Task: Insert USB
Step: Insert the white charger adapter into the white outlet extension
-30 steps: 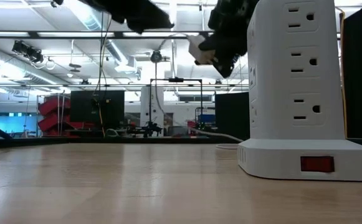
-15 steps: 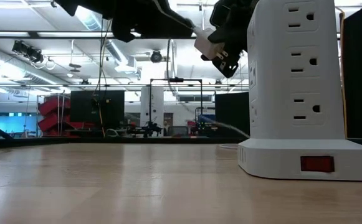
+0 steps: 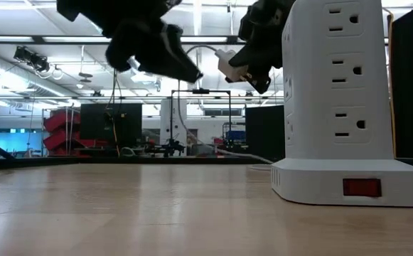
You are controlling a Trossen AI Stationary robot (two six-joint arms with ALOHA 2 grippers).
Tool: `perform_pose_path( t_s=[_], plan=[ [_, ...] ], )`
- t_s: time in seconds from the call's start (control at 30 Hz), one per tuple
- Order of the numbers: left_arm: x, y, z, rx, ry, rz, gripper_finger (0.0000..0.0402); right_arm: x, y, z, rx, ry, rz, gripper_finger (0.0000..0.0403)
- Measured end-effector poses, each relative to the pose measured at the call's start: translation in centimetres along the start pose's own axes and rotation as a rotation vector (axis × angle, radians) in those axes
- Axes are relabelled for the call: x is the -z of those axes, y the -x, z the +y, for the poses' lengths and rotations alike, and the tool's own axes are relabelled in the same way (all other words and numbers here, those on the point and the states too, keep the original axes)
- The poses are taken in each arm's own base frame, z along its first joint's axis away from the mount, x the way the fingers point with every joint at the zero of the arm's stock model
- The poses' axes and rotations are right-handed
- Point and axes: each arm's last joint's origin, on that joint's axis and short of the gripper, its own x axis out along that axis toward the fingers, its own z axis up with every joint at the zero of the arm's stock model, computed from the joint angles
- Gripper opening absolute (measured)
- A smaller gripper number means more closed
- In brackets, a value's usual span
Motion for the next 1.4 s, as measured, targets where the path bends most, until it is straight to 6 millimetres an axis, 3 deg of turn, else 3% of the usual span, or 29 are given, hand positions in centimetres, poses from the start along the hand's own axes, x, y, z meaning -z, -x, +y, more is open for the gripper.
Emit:
perform_pose_path(
  t_s=[0.3,0.5,0.7,0.9,1.17,1.4],
  plan=[
    [-3.3,1.3,-1.2,-0.105,-0.106,-0.25,0.0163,0.2,0.2,-0.5,0.011,-0.021,0.021,0.0111],
    [-3.4,0.6,-0.6,-0.164,-0.173,-0.207,0.0191,0.5,-0.2,0.7,-0.093,-0.01,0.053,0.0111],
    [-5.1,-0.9,-0.6,-0.112,-0.248,-0.208,0.0241,0.7,-0.5,1.8,-0.155,0.0,0.075,0.0111],
    [-5.8,-2.7,-0.7,-0.069,-0.314,-0.087,0.027,0.8,-0.6,2.0,-0.163,-0.009,0.081,0.0111],
    [-5.7,-4.1,-0.6,-0.061,-0.345,-0.05,0.0255,0.9,-0.7,2.6,-0.197,-0.007,0.092,0.0111],
    [-5.7,-4.1,-0.4,-0.066,-0.367,-0.048,0.0183,1.1,-0.8,2.7,-0.196,-0.015,0.105,0.0111]
  ],
)
